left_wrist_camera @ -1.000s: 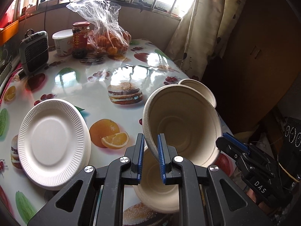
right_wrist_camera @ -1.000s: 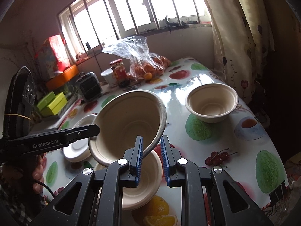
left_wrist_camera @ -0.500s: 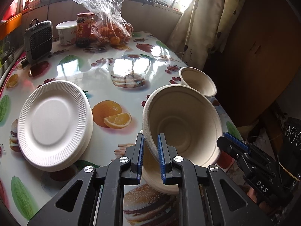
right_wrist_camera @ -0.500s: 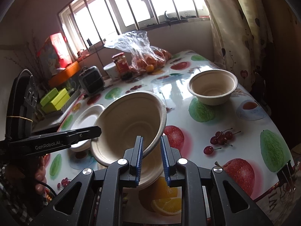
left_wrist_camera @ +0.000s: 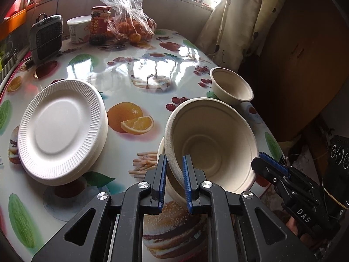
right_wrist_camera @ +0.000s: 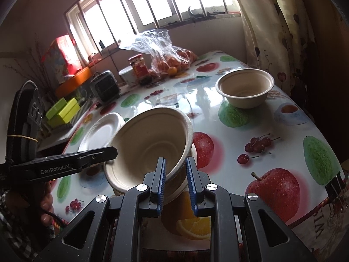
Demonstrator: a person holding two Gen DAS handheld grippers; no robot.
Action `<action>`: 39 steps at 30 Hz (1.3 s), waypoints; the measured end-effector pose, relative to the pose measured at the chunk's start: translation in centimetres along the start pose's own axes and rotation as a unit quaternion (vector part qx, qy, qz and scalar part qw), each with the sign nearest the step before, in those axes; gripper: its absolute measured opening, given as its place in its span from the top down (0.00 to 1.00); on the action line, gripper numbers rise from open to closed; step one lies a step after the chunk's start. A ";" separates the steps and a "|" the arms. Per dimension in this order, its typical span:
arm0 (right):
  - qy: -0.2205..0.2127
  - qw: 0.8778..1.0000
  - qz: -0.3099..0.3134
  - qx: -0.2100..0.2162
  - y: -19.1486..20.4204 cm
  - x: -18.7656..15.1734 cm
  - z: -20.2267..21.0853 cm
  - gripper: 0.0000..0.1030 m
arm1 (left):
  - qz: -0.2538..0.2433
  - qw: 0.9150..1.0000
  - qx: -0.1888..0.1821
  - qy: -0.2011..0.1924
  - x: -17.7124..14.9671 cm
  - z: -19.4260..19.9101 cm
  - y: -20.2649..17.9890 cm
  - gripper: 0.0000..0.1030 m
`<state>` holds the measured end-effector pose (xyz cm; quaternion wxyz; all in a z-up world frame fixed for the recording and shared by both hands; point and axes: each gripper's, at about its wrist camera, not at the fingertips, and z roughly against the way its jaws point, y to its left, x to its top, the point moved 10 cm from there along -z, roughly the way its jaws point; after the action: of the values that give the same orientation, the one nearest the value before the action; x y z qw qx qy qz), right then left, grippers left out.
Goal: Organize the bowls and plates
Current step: 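Carry the gripped bowl over another tan bowl and lower it inside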
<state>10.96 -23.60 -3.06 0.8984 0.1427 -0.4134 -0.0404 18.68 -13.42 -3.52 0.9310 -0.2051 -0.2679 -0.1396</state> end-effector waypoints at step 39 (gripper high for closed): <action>0.018 1.000 -0.012 0.001 -0.2 -1.7 -0.7 0.81 | 0.008 1.000 0.013 0.021 -1.4 -0.9 0.4 0.85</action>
<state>10.41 -23.35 -4.78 0.9049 0.1494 -0.3958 -0.0477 18.10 -13.31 -5.12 0.9401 -0.1926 -0.2483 -0.1326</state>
